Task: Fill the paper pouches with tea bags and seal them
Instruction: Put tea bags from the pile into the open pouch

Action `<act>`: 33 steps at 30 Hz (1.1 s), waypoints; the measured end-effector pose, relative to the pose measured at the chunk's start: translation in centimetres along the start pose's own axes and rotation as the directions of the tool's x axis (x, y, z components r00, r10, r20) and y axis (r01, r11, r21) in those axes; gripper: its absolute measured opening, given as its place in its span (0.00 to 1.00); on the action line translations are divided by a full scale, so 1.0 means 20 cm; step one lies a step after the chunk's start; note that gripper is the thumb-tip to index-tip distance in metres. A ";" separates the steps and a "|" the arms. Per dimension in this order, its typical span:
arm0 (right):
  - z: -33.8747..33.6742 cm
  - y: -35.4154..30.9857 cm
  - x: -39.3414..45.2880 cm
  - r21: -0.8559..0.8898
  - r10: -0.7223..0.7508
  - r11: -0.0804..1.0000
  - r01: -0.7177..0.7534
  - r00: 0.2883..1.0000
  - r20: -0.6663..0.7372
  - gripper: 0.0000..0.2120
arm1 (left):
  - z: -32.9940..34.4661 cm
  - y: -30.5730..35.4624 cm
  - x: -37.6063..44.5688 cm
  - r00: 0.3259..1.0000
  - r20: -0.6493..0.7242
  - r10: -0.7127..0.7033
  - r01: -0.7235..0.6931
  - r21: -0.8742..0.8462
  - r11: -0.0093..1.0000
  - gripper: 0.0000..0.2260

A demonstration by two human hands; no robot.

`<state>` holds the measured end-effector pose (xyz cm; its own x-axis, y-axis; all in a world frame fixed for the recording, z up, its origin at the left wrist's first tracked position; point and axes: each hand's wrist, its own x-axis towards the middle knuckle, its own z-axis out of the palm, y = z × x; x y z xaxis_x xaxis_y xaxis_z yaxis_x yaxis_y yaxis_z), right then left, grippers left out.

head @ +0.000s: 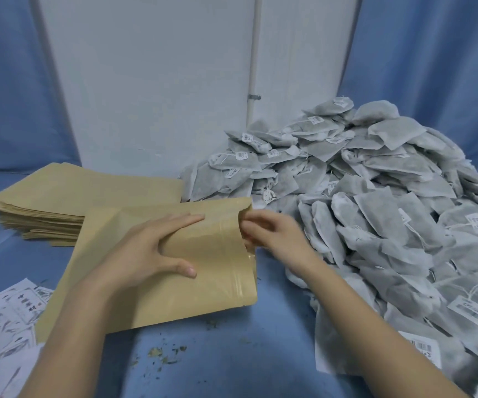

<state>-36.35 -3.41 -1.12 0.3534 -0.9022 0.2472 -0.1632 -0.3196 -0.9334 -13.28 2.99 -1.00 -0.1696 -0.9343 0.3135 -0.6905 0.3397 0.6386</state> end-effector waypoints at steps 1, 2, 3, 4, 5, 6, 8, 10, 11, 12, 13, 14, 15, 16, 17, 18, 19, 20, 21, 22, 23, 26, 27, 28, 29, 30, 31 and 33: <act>-0.06 0.05 -0.01 -0.088 -0.036 0.996 0.026 0.993 -0.108 0.06 | 0.01 0.00 0.00 1.000 0.005 -0.012 0.012 0.007 1.000 0.38; -0.13 0.12 0.00 -0.367 -0.078 0.930 0.013 0.983 -0.163 0.07 | 0.01 -0.01 0.01 1.000 0.013 -0.021 0.021 0.017 1.000 0.38; -0.19 0.16 -0.01 -0.642 -0.057 0.765 -0.053 0.987 -0.150 0.12 | 0.02 -0.01 0.01 0.999 0.020 -0.026 0.025 0.027 0.999 0.38; -0.22 0.22 0.00 -0.838 0.016 0.539 -0.087 0.996 -0.093 0.19 | 0.03 -0.01 0.01 0.999 0.025 -0.028 0.027 0.035 0.999 0.38; -0.23 0.25 0.00 -0.929 0.078 0.360 -0.086 0.995 -0.062 0.23 | 0.03 -0.01 0.01 0.999 0.030 -0.029 0.028 0.041 0.999 0.38; -0.23 0.28 0.00 -0.977 0.124 0.206 -0.063 0.992 -0.038 0.23 | 0.03 -0.01 0.02 0.999 0.034 -0.030 0.029 0.046 0.999 0.38; -0.20 0.29 -0.01 -0.998 0.068 0.062 -0.025 0.997 -0.021 0.18 | 0.03 -0.01 0.02 0.999 0.037 -0.037 0.035 0.051 0.998 0.38; -0.21 0.28 -0.01 -0.952 -0.110 0.301 -0.064 0.989 -0.101 0.16 | 0.03 -0.02 0.01 0.999 0.023 -0.043 0.042 0.054 0.998 0.38; -0.21 0.24 -0.04 -0.860 -0.188 0.503 -0.085 0.961 -0.204 0.14 | 0.02 -0.02 0.01 0.999 0.013 -0.046 0.045 0.060 0.997 0.38; -0.22 0.20 -0.07 -0.725 -0.208 0.683 -0.091 0.927 -0.312 0.11 | 0.02 -0.02 0.01 0.999 0.003 -0.050 0.050 0.067 0.997 0.38; -0.24 0.17 -0.09 -0.568 -0.185 0.819 -0.079 0.901 -0.392 0.07 | 0.01 -0.02 0.00 0.999 -0.006 -0.053 0.054 0.072 0.996 0.38; -0.26 0.13 -0.12 -0.380 -0.111 0.923 -0.065 0.899 -0.423 0.03 | 0.01 -0.02 0.00 0.998 -0.012 -0.054 0.054 0.075 0.996 0.38; -0.27 0.10 -0.14 -0.187 -0.001 0.979 -0.076 0.923 -0.384 0.05 | 0.01 -0.02 0.00 0.999 -0.012 -0.050 0.051 0.074 0.996 0.38; -0.27 0.06 -0.17 0.000 0.138 0.990 -0.144 0.950 -0.281 0.05 | 0.00 -0.01 0.00 0.999 -0.006 -0.047 0.047 0.066 0.997 0.38; -0.27 0.04 -0.18 0.104 0.258 0.964 -0.244 0.955 -0.148 0.05 | 0.00 -0.01 -0.01 0.999 0.004 -0.041 0.041 0.046 0.998 0.38; -0.26 0.02 -0.18 0.112 0.328 0.940 -0.323 0.944 -0.036 0.06 | 0.01 0.00 -0.01 1.000 0.013 -0.028 0.028 0.020 0.999 0.38; -0.24 0.02 -0.18 0.071 0.359 0.930 -0.362 0.932 0.049 0.06 | 0.01 0.01 -0.01 1.000 0.021 -0.009 0.009 -0.002 1.000 0.37; -0.22 0.01 -0.17 0.029 0.371 0.926 -0.375 0.923 0.102 0.05 | 0.01 0.01 -0.01 1.000 0.030 0.011 -0.011 -0.011 1.000 0.37; -0.20 0.00 -0.15 0.006 0.360 0.931 -0.364 0.924 0.129 0.04 | 0.01 0.01 -0.01 0.999 0.039 0.024 -0.023 -0.012 1.000 0.37; -0.17 -0.02 -0.14 0.006 0.331 0.943 -0.334 0.935 0.128 0.05 | 0.01 0.02 0.00 0.998 0.047 0.030 -0.030 -0.013 0.999 0.38; -0.14 -0.02 -0.12 0.006 0.298 0.954 -0.301 0.948 0.111 0.07 | 0.01 0.02 0.00 0.998 0.053 0.037 -0.036 -0.017 0.999 0.38; -0.02 -0.07 -0.10 -0.061 0.208 0.977 -0.202 0.970 0.126 0.10 | 0.01 0.03 0.00 0.996 0.071 0.052 -0.048 -0.047 0.998 0.38; 0.02 -0.08 -0.09 -0.115 0.190 0.978 -0.174 0.970 0.153 0.12 | 0.02 0.04 0.00 0.995 0.086 0.057 -0.052 -0.058 0.997 0.38; 0.05 -0.09 -0.09 -0.164 0.170 0.976 -0.141 0.969 0.180 0.13 | 0.03 0.06 0.01 0.992 0.106 0.067 -0.060 -0.071 0.996 0.38; 0.07 -0.09 -0.08 -0.203 0.154 0.973 -0.113 0.968 0.196 0.15 | 0.05 0.08 0.01 0.989 0.127 0.082 -0.071 -0.084 0.994 0.38; 0.09 -0.10 -0.08 -0.226 0.155 0.968 -0.107 0.966 0.205 0.16 | 0.07 0.09 0.02 0.985 0.145 0.097 -0.084 -0.092 0.992 0.38; 0.09 -0.10 -0.06 -0.225 0.175 0.966 -0.129 0.963 0.202 0.16 | 0.08 0.12 0.03 0.981 0.155 0.113 -0.100 -0.092 0.991 0.38; 0.10 -0.09 -0.07 -0.219 0.224 0.959 -0.178 0.953 0.204 0.16 | 0.11 0.14 0.04 0.979 0.153 0.136 -0.126 -0.078 0.989 0.39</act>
<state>-34.71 -1.05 -0.35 0.4884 -0.8722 -0.0264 -0.4213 -0.2092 -0.8824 -16.87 2.96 -0.56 -0.3678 -0.8847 0.2865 -0.6066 0.4618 0.6472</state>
